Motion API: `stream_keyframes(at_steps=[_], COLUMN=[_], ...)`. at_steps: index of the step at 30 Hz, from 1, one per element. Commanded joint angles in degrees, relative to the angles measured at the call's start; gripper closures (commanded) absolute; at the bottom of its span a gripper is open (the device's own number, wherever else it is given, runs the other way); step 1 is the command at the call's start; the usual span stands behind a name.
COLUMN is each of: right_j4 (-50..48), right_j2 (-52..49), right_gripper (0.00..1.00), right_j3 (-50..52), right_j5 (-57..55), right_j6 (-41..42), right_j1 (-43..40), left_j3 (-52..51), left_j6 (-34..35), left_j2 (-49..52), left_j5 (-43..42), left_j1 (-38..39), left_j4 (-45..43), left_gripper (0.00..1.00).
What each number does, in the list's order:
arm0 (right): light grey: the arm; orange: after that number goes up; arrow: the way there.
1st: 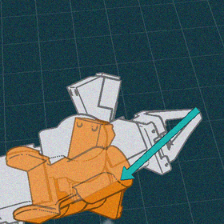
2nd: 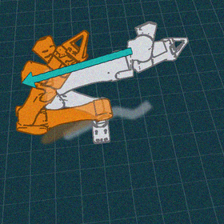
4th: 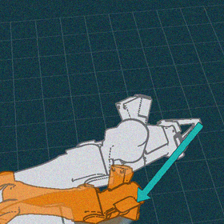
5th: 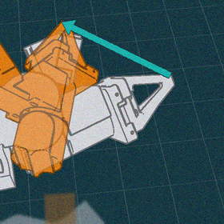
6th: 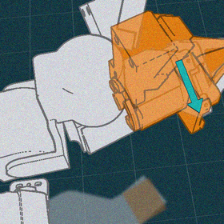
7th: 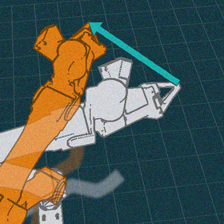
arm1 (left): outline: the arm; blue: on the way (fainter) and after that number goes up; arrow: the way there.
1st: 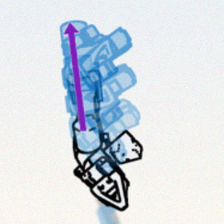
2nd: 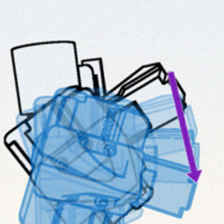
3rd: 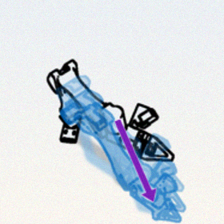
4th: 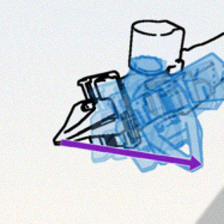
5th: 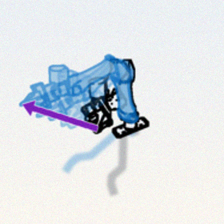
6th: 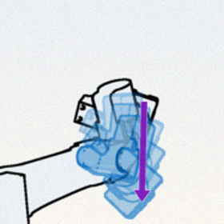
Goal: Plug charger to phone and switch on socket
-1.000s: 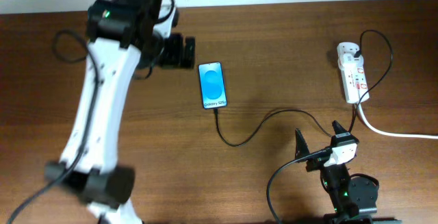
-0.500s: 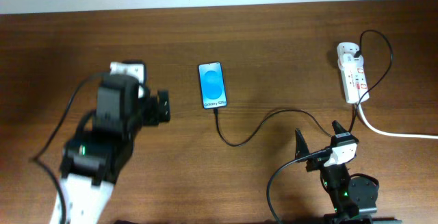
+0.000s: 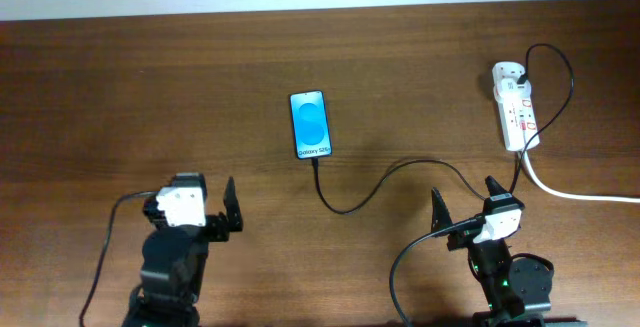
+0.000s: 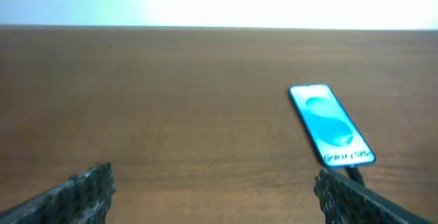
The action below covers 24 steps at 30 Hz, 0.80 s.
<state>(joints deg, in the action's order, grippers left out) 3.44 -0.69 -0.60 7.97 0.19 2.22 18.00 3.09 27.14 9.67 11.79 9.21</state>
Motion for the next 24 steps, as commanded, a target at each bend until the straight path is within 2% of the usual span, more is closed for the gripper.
stream_keyframes(at_steps=[1,7,10,15,21,24], right_j4=[0.4,0.4,0.4,0.4,0.4,0.4], right_j2=[0.5,0.5,0.5,0.5,0.5,0.5], right_gripper=[0.02,0.02,0.02,0.02,0.02,0.02], right_j3=[0.3,0.3,0.3,0.3,0.3,0.3], right_j5=[0.4,0.4,0.4,0.4,0.4,0.4], right_j6=[0.2,0.2,0.2,0.2,0.2,0.2], right_j1=[-0.4,-0.4,-0.4,-0.4,-0.4,-0.4], left_j3=[-5.8,-13.2,-16.4,-17.5,-17.5,-17.5], left_j6=[-5.6,-6.1,-11.1,-14.4,-14.4,-14.4], left_j2=[-5.3,-13.0,-16.6,-20.6,-27.0,-26.9], left_j5=[-3.0,-3.8,-9.0,-11.6,-11.5,-11.5], left_j1=[-0.3,-1.4,-2.7,-4.6,-6.0,-6.1], left_j4=[-3.1,-7.5,-9.2,-6.5,-4.6,-4.6], left_gripper=[0.01,0.01,0.01,0.01,0.01,0.01])
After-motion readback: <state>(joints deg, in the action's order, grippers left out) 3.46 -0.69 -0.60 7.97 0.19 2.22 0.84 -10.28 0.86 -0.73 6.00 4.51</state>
